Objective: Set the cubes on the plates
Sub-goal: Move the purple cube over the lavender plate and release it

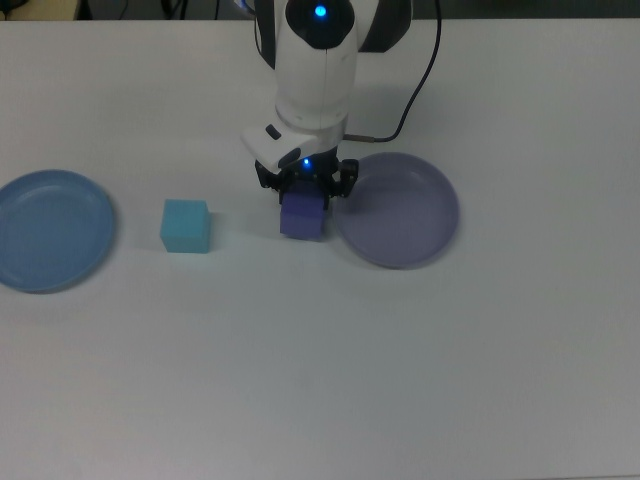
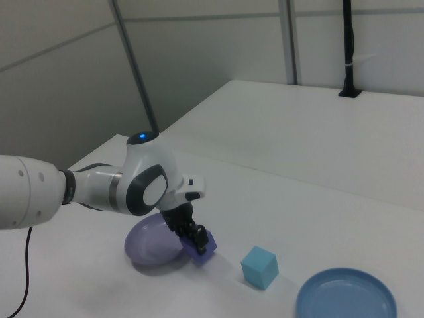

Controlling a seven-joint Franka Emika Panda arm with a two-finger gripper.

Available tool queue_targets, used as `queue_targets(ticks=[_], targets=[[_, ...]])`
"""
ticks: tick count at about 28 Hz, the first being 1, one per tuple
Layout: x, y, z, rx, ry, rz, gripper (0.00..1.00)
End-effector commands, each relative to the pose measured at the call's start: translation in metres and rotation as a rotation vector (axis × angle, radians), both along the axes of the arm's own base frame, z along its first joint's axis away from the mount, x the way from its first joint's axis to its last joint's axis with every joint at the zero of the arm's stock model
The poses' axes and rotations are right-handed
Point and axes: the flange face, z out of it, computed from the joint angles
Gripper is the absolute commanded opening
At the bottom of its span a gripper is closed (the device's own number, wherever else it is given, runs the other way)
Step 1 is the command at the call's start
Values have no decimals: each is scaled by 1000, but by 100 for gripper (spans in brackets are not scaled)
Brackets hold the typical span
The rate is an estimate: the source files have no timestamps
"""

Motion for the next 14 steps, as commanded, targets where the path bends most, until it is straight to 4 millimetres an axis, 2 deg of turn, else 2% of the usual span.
queue_targets(ticks=[1, 5, 7, 8, 10, 14], targets=[[-2, 6, 35, -18, -19, 48, 0], [1, 29, 48, -12, -30, 109, 0], [-1, 38, 48, -8, -29, 125, 0], [-3, 53, 49, -4, -33, 152, 0], [-5, 69, 48, 1, -33, 181, 0], [-11, 91, 43, -1, -27, 223, 0]])
